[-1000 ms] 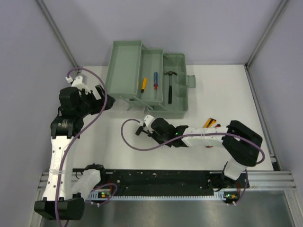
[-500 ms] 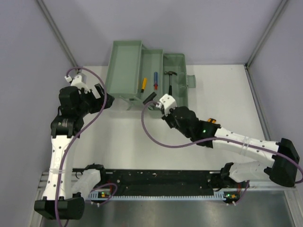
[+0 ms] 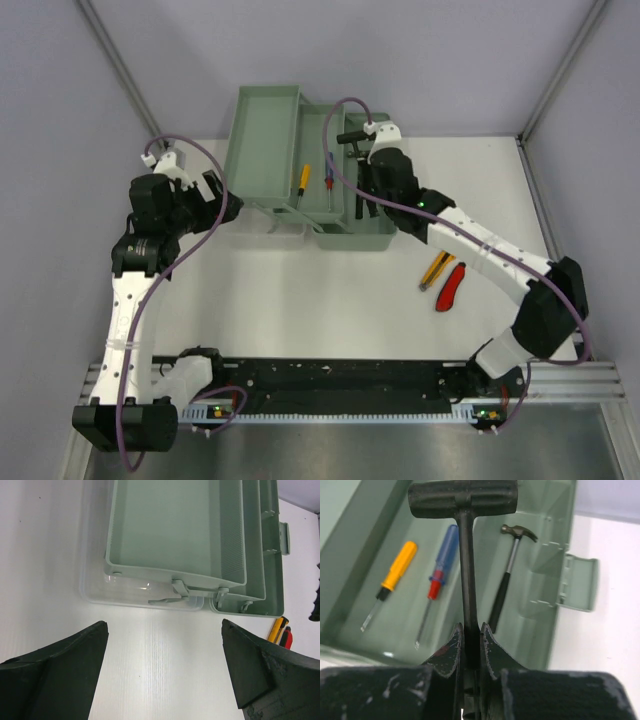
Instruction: Pack the tool kit
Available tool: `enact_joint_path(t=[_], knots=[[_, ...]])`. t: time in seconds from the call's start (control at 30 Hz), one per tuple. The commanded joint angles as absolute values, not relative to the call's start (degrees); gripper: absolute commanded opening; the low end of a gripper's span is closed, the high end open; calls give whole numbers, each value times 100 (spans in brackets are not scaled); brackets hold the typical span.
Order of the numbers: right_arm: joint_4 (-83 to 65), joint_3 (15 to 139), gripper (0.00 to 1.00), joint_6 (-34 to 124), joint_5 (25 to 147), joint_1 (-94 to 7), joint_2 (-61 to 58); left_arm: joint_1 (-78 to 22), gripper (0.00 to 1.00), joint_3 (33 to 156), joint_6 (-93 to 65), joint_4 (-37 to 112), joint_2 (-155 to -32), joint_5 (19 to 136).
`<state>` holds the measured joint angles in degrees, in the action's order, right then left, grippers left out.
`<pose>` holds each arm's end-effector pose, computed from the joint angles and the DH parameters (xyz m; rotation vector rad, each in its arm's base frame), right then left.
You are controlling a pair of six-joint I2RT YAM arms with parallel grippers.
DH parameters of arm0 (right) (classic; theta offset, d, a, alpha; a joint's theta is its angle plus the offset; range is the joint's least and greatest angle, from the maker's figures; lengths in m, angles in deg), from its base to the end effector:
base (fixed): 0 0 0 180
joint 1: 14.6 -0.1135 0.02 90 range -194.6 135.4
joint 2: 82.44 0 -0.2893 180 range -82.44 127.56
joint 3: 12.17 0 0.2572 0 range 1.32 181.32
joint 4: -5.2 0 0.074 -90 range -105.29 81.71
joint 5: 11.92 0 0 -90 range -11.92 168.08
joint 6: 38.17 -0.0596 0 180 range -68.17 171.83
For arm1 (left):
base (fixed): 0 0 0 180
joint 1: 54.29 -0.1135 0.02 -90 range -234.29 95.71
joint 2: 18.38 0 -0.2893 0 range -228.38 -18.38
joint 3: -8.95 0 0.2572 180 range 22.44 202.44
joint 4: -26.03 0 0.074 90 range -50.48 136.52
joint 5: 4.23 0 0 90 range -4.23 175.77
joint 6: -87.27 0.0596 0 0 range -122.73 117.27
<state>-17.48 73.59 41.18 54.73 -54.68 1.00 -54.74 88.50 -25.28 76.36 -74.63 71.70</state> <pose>0.2942 0.2167 0.3665 -0.2164 1.8890 0.2094 0.2130 -0.0128 0.3959 -0.2578 2.0467 -0.4906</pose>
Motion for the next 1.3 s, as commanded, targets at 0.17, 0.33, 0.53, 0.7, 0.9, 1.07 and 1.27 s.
enact_joint_path(t=[0.17, 0.33, 0.53, 0.7, 0.9, 1.07, 1.27], knots=[[-2244, 8797, 0, 2047, 5611, -5082, 1476, -5543, 98, 9257, -2444, 7362, -7525, 7258], [-2200, 8885, 0, 1537, 5909, -4862, 1863, -5561, 98, 9284, -2383, 7380, -7533, 7399], [-2121, 8947, 0, 904, 6638, -4563, 2495, -5578, 98, 9310, -2365, 7406, -7586, 7478], [-2024, 9175, 0, 920, 7121, -4536, 2997, -5605, 98, 9398, -2339, 7485, -7647, 7522], [-2059, 9579, 0, 1070, 7359, -4545, 3655, -5605, 98, 9232, -2523, 7407, -7674, 7285], [-2182, 9992, 0, 1123, 7273, -4545, 4183, -5613, 98, 9170, -2523, 7424, -7648, 7223], [-2481, 10405, 12, 1219, 7070, -4536, 4544, -5622, 98, 9179, -2453, 7415, -7683, 7241]])
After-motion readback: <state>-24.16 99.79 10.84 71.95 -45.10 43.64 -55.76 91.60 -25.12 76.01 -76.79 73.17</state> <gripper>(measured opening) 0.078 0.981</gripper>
